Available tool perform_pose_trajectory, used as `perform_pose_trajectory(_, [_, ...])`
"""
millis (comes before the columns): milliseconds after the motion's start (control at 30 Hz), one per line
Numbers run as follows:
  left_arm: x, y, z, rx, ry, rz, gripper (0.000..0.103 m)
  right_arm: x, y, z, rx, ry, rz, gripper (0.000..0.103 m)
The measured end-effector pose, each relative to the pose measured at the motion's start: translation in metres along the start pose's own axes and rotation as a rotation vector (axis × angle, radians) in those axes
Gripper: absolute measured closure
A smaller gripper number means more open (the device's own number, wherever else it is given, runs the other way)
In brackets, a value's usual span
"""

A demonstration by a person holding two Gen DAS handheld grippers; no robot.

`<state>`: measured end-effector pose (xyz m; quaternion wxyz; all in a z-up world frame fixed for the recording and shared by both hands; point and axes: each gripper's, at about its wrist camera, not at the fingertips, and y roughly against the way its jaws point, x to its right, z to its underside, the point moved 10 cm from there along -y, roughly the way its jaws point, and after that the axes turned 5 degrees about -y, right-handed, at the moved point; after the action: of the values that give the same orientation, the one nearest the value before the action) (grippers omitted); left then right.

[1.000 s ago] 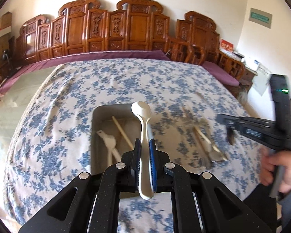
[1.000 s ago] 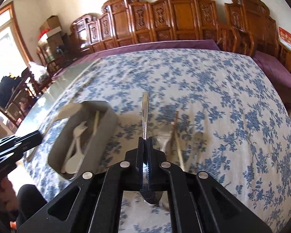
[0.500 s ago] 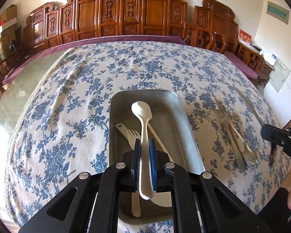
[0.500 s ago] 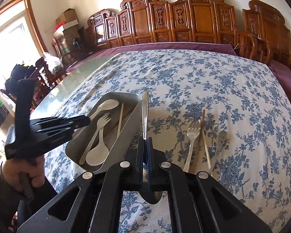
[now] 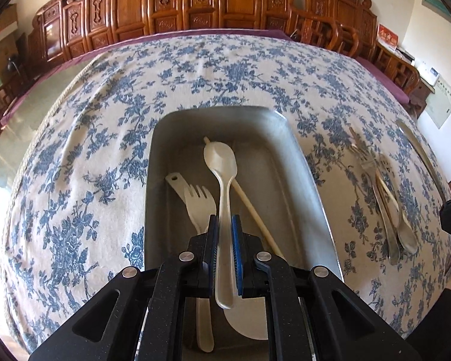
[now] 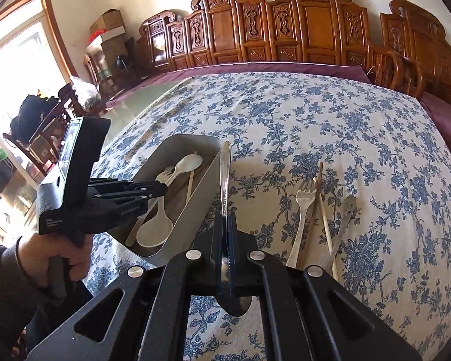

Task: Organize utensils
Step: 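Lower the white spoon into the grey tray and open left gripper while right carries metal spoon, then lower the metal spoon into the grey tray and open the right gripper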

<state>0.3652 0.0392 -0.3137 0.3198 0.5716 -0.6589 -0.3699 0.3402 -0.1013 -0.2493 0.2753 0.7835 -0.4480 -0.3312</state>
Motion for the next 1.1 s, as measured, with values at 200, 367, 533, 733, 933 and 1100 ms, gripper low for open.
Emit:
perform_pose_trajectory(200, [-0.005,0.012,0.001,0.012,-0.001,0.003,0.095,-0.008,-0.003,0.000,-0.004,0.007,-0.007,0.099])
perform_pose_trajectory(367, [-0.009,0.034,0.000,0.041,-0.022,0.002,0.094,-0.021,-0.004,-0.003,-0.002,0.019,-0.013,0.099])
perform_pose_trajectory(533, [-0.020,0.060,0.001,0.072,-0.037,-0.005,0.093,-0.037,-0.007,-0.009,0.001,0.035,-0.018,0.099])
perform_pose_trajectory(733, [-0.039,0.091,0.002,0.113,-0.031,-0.010,0.085,-0.057,-0.015,-0.016,-0.003,0.053,-0.019,0.099])
perform_pose_trajectory(933, [-0.055,0.116,0.006,0.151,-0.022,-0.006,0.079,-0.071,-0.028,-0.020,-0.017,0.061,-0.011,0.099])
perform_pose_trajectory(1100, [-0.066,0.127,0.011,0.173,-0.005,-0.006,0.054,-0.080,-0.040,-0.021,-0.034,0.060,-0.007,0.099])
